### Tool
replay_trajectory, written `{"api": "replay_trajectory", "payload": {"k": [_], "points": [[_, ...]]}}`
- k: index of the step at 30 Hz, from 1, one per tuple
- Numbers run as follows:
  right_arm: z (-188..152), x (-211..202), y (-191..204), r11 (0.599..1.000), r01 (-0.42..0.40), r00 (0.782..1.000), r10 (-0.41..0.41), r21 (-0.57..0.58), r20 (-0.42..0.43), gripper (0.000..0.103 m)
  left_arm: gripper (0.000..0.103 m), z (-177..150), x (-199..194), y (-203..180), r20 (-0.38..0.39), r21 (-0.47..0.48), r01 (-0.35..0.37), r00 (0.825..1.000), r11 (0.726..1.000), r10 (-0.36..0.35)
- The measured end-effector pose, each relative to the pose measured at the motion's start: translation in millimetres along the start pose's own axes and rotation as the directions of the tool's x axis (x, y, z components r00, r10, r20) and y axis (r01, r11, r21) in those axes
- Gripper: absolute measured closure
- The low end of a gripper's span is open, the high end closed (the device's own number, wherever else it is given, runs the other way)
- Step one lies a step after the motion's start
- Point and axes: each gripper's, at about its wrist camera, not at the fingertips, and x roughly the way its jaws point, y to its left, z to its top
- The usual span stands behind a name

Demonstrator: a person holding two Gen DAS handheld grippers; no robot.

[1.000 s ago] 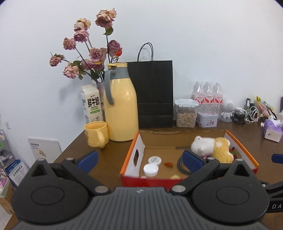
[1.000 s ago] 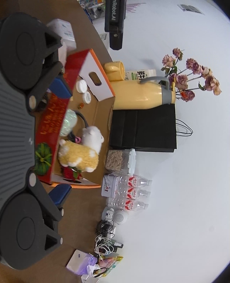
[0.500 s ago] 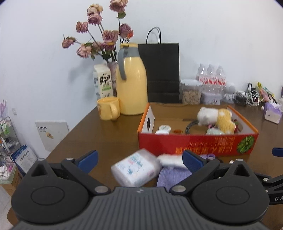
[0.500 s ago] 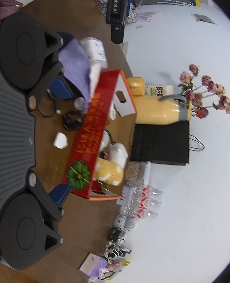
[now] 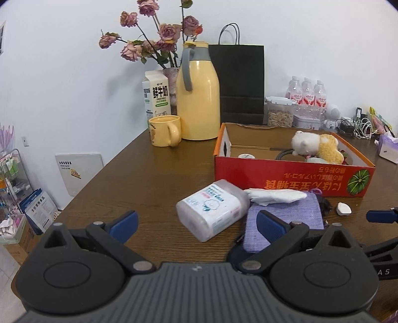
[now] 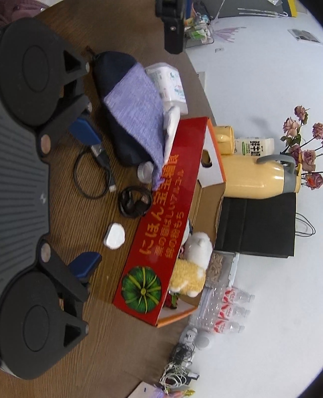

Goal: Organize objects

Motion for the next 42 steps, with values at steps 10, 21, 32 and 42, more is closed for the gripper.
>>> {"api": "replay_trajectory", "payload": {"k": [10,21,32,42], "points": [[7,21,21,0.998,-0.049,0.998,0.048,-0.028,-0.036,0.060,0.000,-6,5,13,-0.012,-0.025,0.025,1.000,0.999,-0.026],[6,23,18,0.995,-0.098,0.995,0.098,0.006,-0.022,0.077,0.000,-13,13,16,-0.037,-0.021,0.065,0.997,0.998,-0.065],[4,12,8,0.997,-0.066,0.998,0.065,0.035,0.016,0.077,0.000,-15,17,15,-0.049,-0.014,0.068,0.996,0.998,-0.068],[10,-3,-4,0.999,-0.027,0.998,0.024,0.041,0.064,0.077,0.000,-4,38,10,-0.038,0.092,0.050,0.998,0.994,-0.047]]}}
